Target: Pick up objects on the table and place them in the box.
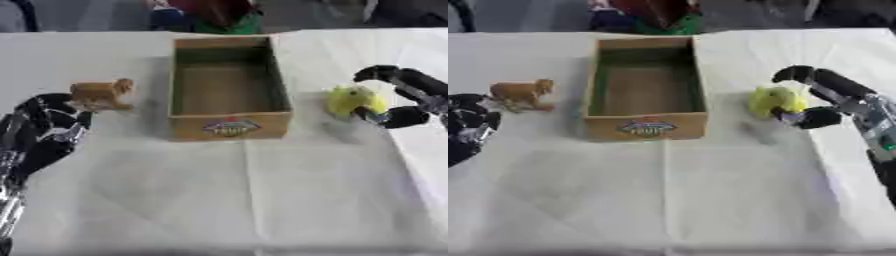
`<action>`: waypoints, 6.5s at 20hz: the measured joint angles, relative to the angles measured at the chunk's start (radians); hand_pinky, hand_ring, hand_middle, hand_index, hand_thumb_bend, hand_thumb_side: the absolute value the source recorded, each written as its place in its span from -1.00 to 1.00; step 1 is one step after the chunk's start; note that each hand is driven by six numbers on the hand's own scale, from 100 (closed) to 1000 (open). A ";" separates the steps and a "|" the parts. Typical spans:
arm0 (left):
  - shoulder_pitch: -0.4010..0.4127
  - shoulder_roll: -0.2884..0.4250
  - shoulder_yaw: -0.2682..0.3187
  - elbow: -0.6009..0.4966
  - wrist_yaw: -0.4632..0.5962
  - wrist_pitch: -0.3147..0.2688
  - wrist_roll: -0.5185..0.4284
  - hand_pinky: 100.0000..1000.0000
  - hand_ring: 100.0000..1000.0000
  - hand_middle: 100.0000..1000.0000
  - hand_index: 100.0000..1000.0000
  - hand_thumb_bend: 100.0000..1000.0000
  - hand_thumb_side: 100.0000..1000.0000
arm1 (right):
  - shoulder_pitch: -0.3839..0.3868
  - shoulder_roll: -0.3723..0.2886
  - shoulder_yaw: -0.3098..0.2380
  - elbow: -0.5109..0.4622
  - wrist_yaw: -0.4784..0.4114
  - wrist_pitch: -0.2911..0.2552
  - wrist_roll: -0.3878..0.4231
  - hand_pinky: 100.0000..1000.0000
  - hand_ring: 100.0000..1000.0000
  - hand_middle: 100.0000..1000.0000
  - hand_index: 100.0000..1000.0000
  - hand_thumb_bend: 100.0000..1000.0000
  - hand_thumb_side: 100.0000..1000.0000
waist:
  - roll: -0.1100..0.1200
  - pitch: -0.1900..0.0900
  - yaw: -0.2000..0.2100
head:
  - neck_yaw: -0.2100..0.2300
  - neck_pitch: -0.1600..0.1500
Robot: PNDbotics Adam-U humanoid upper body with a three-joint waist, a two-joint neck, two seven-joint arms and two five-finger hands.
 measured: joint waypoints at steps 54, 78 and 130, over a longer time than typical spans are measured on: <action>-0.007 -0.001 -0.012 0.000 0.001 0.002 -0.011 0.24 0.04 0.00 0.41 -0.40 -0.76 | -0.386 0.167 0.129 0.061 0.077 -0.065 -0.139 0.16 -0.08 -0.31 -0.09 -0.91 -0.13 | 0.006 -0.004 0.044 | -0.030 0.000; -0.152 0.201 -0.013 0.023 -0.057 0.026 -0.016 0.28 0.19 0.09 0.43 -0.44 -0.76 | -0.297 0.133 0.150 -0.098 -0.061 -0.095 -0.094 0.27 0.23 0.30 0.56 -0.61 -0.18 | 0.005 -0.009 -0.013 | -0.003 0.000; -0.666 0.139 -0.160 0.522 -0.711 -0.248 -0.160 0.05 -0.30 -0.56 -0.16 -1.00 -0.75 | -0.183 0.103 0.189 -0.237 -0.215 -0.067 0.063 0.27 0.22 0.28 0.54 -0.83 -0.14 | 0.004 -0.024 -0.118 | 0.047 0.000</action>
